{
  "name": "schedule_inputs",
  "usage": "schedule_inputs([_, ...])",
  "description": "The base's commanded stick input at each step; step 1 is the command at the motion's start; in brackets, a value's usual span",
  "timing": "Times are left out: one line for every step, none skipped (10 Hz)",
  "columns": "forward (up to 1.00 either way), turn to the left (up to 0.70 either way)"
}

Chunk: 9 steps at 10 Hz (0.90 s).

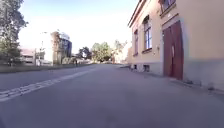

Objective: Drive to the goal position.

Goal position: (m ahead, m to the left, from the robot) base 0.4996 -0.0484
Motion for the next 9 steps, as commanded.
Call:
schedule_inputs([0.5,0.37])
schedule_inputs([0.5,0.25])
schedule_inputs([0.5,0.14])
schedule_inputs([0.5,0.02])
schedule_inputs([0.5,0.0])
schedule_inputs([0.5,0.0])
schedule_inputs([0.5,0.0])
schedule_inputs([0.5,0.0])
schedule_inputs([0.5,0.0])
